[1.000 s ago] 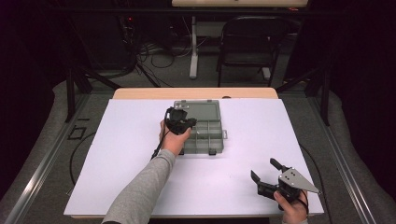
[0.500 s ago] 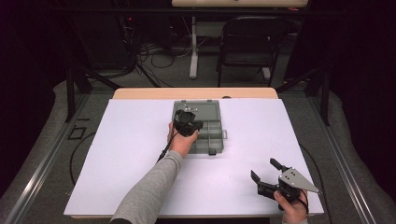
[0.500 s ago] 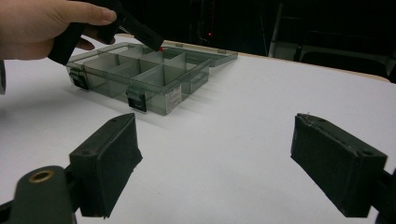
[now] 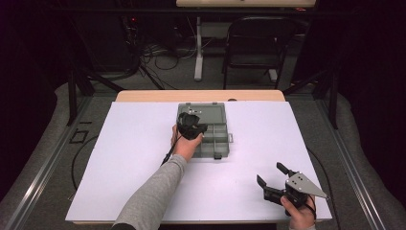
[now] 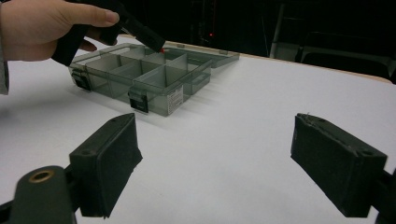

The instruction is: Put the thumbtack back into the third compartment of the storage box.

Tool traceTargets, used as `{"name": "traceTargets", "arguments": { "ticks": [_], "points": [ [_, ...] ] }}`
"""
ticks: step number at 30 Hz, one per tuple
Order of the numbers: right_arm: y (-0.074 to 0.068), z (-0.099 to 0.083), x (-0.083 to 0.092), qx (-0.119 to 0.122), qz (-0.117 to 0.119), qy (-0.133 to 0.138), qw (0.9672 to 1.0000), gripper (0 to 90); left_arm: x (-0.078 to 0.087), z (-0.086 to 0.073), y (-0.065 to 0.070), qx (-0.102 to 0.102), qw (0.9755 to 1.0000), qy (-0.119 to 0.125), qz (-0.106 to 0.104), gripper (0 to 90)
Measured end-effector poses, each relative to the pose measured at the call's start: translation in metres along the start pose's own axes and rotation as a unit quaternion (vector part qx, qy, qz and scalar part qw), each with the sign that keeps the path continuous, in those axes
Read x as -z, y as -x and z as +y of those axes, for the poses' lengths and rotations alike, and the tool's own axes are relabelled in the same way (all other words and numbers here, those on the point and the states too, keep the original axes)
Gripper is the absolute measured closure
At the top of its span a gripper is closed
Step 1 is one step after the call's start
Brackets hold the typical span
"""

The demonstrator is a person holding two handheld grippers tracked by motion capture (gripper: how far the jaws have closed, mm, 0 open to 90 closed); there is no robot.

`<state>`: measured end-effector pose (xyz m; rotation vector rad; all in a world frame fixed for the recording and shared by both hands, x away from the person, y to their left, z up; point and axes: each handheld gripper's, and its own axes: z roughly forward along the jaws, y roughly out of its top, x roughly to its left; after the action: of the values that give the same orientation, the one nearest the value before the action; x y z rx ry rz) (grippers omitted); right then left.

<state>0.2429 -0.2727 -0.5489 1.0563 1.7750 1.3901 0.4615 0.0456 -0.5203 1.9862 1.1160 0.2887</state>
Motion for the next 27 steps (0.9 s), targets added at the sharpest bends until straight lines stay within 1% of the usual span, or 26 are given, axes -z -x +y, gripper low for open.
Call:
{"name": "traceTargets", "arguments": {
  "ticks": [3,6,7,8,9,11,13,14,16,17,18,20,22,23,24,25,27],
  "points": [
    [0.0,0.0,0.0,0.001,0.0,0.0,1.0,14.5,0.004,0.001,0.001,0.004,0.9999,0.004,-0.008,73.0],
    [0.0,0.0,0.0,-0.001,0.0,0.002,1.0,14.5,0.01,0.003,0.001,0.002,0.9998,0.015,-0.014,60.2],
    [0.0,0.0,0.0,-0.001,0.0,0.003,1.0,14.5,0.014,0.004,0.001,0.004,0.9997,0.019,-0.018,56.2],
    [0.0,0.0,0.001,-0.001,0.0,0.004,1.0,14.5,0.018,0.005,0.001,0.006,0.9993,0.028,-0.023,49.0],
    [0.0,0.0,0.001,-0.001,0.0,0.004,1.0,14.5,0.023,0.005,0.001,0.006,0.9989,0.037,-0.028,49.0],
    [0.0,0.0,0.001,-0.002,-0.001,0.003,1.0,14.5,0.032,0.004,0.001,0.005,0.9983,0.05,-0.03,41.0],
    [0.001,0.0,0.001,-0.002,-0.001,0.003,1.0,14.5,0.044,0.001,0.001,-0.003,0.9975,0.065,-0.03,39.4],
    [0.001,0.0,0.001,-0.002,-0.002,0.003,1.0,14.5,0.048,0.0,0.001,-0.001,0.997,0.07,-0.033,37.3],
    [0.001,0.0,0.001,-0.001,-0.003,0.004,1.0,14.5,0.064,-0.004,-0.001,-0.003,0.9953,0.084,-0.047,35.5],
    [0.001,0.0,0.002,-0.001,-0.003,0.002,1.0,14.5,0.075,-0.007,-0.001,-0.002,0.994,0.096,-0.053,35.1],
    [0.001,0.0,0.001,-0.001,-0.003,0.004,1.0,14.5,0.081,-0.009,-0.002,-0.002,0.993,0.105,-0.055,33.8],
    [0.001,0.0,0.001,-0.001,-0.004,0.004,1.0,14.5,0.1,-0.015,-0.004,-0.007,0.9906,0.122,-0.061,32.5],
    [0.001,0.0,0.002,-0.001,-0.004,0.002,1.0,14.5,0.116,-0.021,-0.007,-0.006,0.989,0.132,-0.067,31.5],
    [0.001,0.0,0.002,0.0,-0.004,0.002,1.0,14.5,0.127,-0.026,-0.009,-0.003,0.9875,0.139,-0.075,31.3],
    [0.001,0.0,0.001,-0.002,-0.004,0.003,1.0,14.5,0.136,-0.031,-0.011,-0.001,0.9868,0.141,-0.078,31.2],
    [0.001,0.0,0.001,0.0,-0.005,0.003,1.0,14.5,0.145,-0.035,-0.012,-0.001,0.9864,0.146,-0.076,31.2],
    [0.0,0.0,0.001,0.005,-0.003,0.001,1.0,14.5,0.161,-0.044,-0.015,-0.008,0.986,0.152,-0.068,31.1]
  ]
}}
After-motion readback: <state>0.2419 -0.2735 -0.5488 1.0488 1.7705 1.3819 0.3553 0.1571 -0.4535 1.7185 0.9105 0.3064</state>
